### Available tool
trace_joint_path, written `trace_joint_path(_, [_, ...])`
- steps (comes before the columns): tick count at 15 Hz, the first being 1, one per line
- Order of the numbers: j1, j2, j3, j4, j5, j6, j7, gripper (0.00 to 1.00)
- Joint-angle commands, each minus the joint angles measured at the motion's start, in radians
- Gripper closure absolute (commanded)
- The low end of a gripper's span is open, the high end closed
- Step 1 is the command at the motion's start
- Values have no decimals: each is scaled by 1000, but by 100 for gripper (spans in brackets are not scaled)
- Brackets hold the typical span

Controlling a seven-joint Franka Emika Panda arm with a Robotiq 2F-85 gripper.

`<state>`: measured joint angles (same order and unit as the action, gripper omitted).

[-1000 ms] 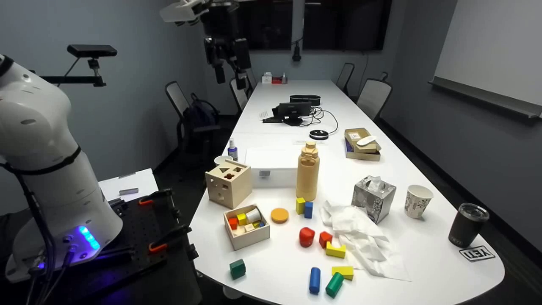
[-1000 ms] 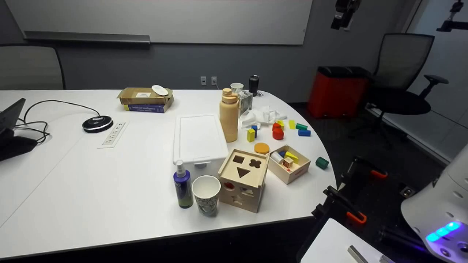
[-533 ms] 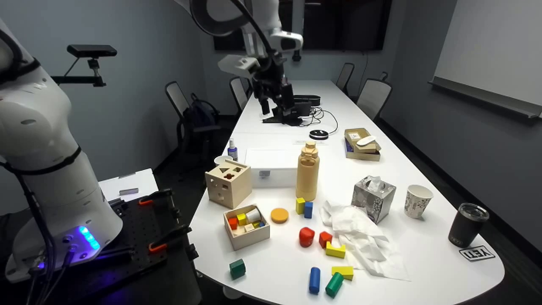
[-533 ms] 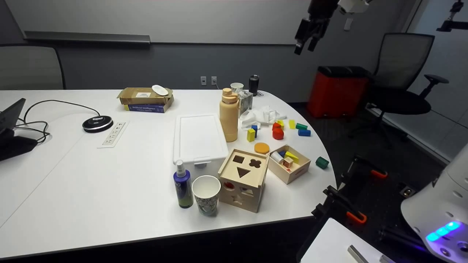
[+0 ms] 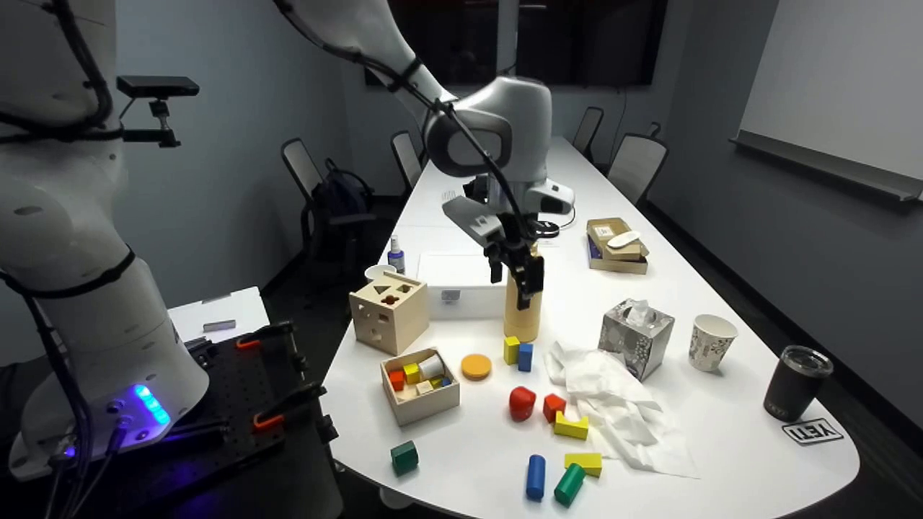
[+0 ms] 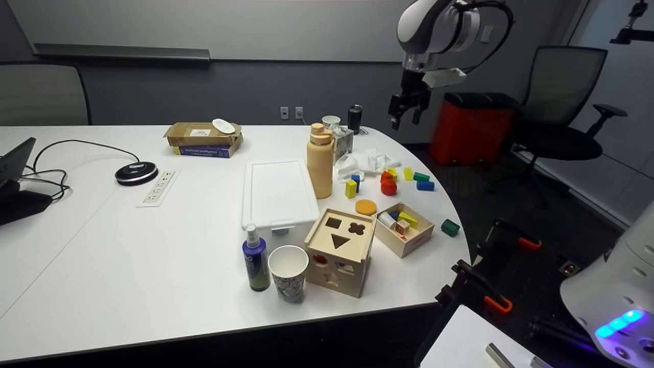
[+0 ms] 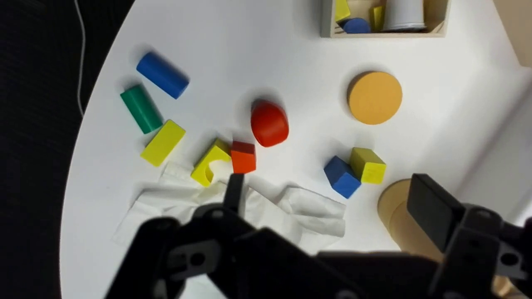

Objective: Put the red plushie inside the small crate

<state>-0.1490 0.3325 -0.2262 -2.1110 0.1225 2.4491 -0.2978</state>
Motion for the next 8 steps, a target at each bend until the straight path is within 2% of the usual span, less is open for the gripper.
trace_joint_path(1, [-68,259,53,221,0,-10,69,0])
trace_joint_path(5, [-99,520,74,455,-36,-40,137,0])
trace_joint_path(8, [-87,652,72,571,-69,-52,179,0])
